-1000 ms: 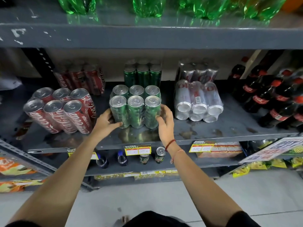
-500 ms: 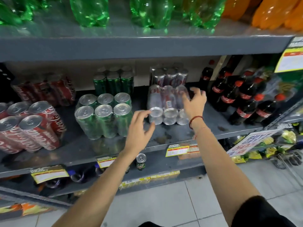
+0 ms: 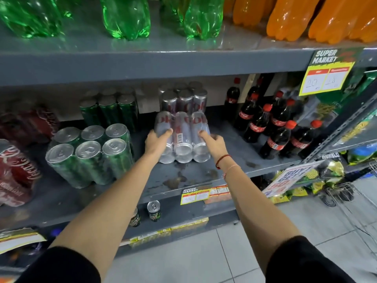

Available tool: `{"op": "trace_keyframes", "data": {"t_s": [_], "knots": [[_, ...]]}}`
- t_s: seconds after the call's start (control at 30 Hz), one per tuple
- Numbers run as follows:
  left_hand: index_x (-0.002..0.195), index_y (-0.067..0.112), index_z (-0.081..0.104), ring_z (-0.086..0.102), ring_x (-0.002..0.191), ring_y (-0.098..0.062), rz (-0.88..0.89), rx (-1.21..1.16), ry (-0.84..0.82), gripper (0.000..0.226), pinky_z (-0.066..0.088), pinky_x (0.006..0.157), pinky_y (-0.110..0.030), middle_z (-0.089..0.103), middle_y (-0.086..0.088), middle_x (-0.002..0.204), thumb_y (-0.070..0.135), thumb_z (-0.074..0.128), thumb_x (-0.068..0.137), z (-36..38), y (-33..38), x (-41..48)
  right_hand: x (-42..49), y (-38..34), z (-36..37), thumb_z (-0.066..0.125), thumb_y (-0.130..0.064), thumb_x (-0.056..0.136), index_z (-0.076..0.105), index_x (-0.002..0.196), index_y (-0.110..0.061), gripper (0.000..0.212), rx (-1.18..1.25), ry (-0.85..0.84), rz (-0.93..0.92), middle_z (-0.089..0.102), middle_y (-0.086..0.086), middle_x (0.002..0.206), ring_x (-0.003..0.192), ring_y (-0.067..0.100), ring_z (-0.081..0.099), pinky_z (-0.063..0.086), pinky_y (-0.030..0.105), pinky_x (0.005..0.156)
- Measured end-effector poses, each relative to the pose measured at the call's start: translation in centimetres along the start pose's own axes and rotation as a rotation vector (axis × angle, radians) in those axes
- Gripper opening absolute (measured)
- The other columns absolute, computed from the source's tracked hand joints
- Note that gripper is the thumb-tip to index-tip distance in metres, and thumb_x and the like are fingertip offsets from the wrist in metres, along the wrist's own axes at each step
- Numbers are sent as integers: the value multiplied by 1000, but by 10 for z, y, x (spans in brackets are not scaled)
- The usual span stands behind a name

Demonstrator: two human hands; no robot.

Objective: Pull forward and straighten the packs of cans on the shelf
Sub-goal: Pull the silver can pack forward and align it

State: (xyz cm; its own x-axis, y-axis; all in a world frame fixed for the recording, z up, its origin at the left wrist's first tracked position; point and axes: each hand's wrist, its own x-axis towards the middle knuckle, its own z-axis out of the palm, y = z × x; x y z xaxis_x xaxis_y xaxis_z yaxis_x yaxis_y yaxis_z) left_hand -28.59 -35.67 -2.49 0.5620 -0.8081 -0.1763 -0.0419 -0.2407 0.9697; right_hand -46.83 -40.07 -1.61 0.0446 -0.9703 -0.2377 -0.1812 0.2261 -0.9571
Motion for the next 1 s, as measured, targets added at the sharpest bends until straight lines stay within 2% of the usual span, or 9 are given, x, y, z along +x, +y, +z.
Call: {"op": "trace_keyframes", "data": {"t_s": [0.1, 0.17, 0.27, 0.43, 0.6, 0.77, 0.87, 0.93, 1.0], "knots": [[117, 13, 58, 64, 101, -18, 145, -83, -33, 43, 50, 83, -27, 67, 2, 104, 34, 67, 81, -4, -8, -20, -15, 9, -5, 71, -33, 79, 59, 110, -4, 44, 53, -22, -112, 63, -1, 98, 92, 14, 63, 47, 19, 72], [126, 13, 51, 63, 101, -6, 256, -127, -65, 48, 46, 82, -18, 65, 8, 107, 31, 65, 84, -9, -16, -38, -30, 16, -11, 70, -22, 83, 57, 117, -1, 42, 97, -48, -213, 64, -9, 96, 84, 0, 65, 48, 12, 71], [135, 15, 40, 57, 111, 1, 409, -103, -118, 56, 42, 91, -11, 59, 12, 119, 33, 62, 87, -17, -30, -65, -50, 33, -20, 66, -16, 86, 55, 124, -9, 40, 62, -112, -313, 63, -2, 115, 95, 8, 62, 51, 23, 83], [138, 23, 32, 57, 117, -8, 462, -50, -121, 64, 47, 98, -27, 58, 7, 128, 39, 64, 84, -24, -54, -88, -65, 51, -29, 68, -11, 77, 52, 127, -12, 52, 19, -141, -418, 53, 11, 133, 123, 24, 52, 44, 42, 105], [135, 30, 29, 56, 116, -7, 432, 52, -44, 71, 47, 99, -37, 56, 12, 125, 37, 70, 78, -20, -68, -95, -64, 62, -27, 68, 7, 70, 49, 125, -5, 59, 8, -108, -363, 60, 12, 118, 107, 21, 60, 52, 25, 88], [136, 25, 30, 53, 120, -12, 460, 144, -40, 78, 45, 102, -38, 50, 3, 131, 34, 75, 74, -25, -63, -79, -52, 57, -35, 78, -9, 68, 45, 128, -9, 68, -16, -166, -349, 56, 14, 131, 121, 24, 54, 46, 43, 103], [139, 19, 28, 48, 124, -19, 437, 163, 121, 84, 43, 102, -33, 40, -5, 138, 29, 77, 72, -21, -63, -96, -47, 45, -41, 68, -50, 70, 45, 130, -21, 70, 267, -66, -245, 47, 11, 141, 130, 22, 46, 39, 40, 109], [142, 13, 23, 41, 129, -30, 495, 266, 256, 89, 38, 106, -43, 32, -16, 141, 28, 77, 73, -5, -68, -123, -35, 29, -42, 57, -67, 68, 46, 129, -28, 74, 355, -43, -165, 46, 4, 143, 130, 17, 45, 34, 43, 113], [146, 8, 15, 28, 138, -34, 517, 351, 186, 99, 30, 112, -47, 23, -20, 148, 32, 77, 72, 20, -71, -152, -18, 12, -38, 53, -74, 66, 47, 130, -27, 80, 354, -140, -118, 50, 0, 140, 128, 15, 48, 31, 46, 114]]}}
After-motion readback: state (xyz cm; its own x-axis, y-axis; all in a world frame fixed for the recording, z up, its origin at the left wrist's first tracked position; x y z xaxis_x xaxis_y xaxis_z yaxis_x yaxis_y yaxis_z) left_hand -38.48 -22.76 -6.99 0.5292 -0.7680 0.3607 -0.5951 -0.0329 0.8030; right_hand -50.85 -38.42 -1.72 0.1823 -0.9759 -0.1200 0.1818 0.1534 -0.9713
